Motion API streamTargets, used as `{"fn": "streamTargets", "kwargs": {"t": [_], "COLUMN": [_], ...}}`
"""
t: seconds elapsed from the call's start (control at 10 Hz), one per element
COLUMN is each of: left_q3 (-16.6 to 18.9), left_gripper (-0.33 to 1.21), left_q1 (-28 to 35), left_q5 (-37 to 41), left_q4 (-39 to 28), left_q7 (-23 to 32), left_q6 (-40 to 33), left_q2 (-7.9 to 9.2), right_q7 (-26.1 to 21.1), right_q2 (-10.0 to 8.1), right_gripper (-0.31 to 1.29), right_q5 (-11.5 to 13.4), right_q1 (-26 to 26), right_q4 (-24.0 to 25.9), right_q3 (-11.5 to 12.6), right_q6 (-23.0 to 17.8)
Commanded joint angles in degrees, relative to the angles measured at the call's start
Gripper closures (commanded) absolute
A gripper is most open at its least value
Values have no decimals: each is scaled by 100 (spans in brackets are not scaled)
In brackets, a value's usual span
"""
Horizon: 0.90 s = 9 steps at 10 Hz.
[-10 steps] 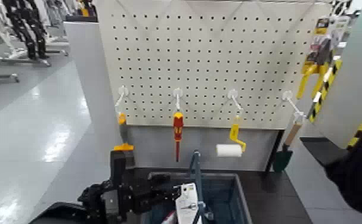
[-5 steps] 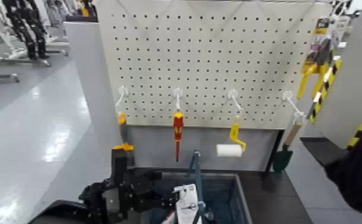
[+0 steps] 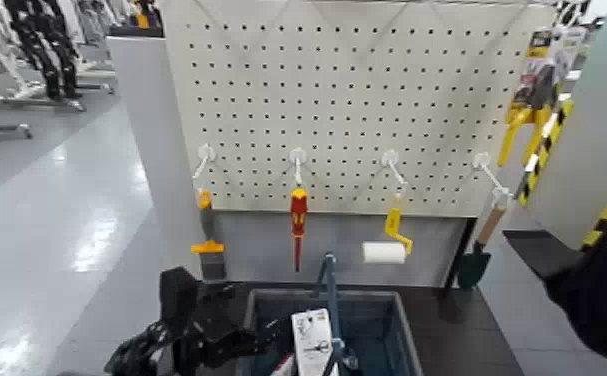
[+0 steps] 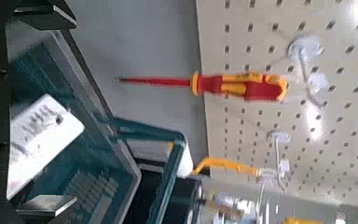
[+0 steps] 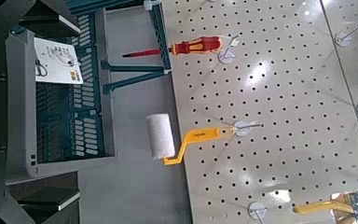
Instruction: Put the blue scissors into the crate.
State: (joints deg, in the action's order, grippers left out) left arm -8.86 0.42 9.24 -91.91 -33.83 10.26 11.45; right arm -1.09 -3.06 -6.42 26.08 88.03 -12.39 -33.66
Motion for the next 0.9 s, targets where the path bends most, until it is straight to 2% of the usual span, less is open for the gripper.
{"fn": "streamTargets", "kwargs": {"t": [0.1,0.2,0.3,0.6,0.7,0.8,0.9], "left_q3": [279,429,517,561,596,675,692], "left_gripper": [-3,-3,-2,3,4,5,6], "left_q1": [810,1065,1258,1847,1900,1935,1962], "left_q5": [-1,-19,-19,-151,-230,-318,-309], "left_q4": [-240,-169,-82,147,147,138,138], "left_q7": [588,914,1107,1625,1784,1792,1828], "left_q6": [-823,-1342,-1667,-2845,-3100,-3161,-3144], "left_q2": [-187,-354,-433,-380,-451,-556,-591], "right_q7": [-67,-102,-137,-260,-278,-304,-366], "right_q2": [-11,-11,-20,-46,-46,-72,-72], "right_gripper": [9,9,9,9,8,8,8], "right_q5": [0,9,18,44,44,53,53], "right_q1": [38,47,64,143,161,170,187], "right_q4": [56,65,83,179,197,232,250], "right_q3": [17,0,9,0,0,-9,-18], "right_q6": [27,27,35,185,211,264,281]}}
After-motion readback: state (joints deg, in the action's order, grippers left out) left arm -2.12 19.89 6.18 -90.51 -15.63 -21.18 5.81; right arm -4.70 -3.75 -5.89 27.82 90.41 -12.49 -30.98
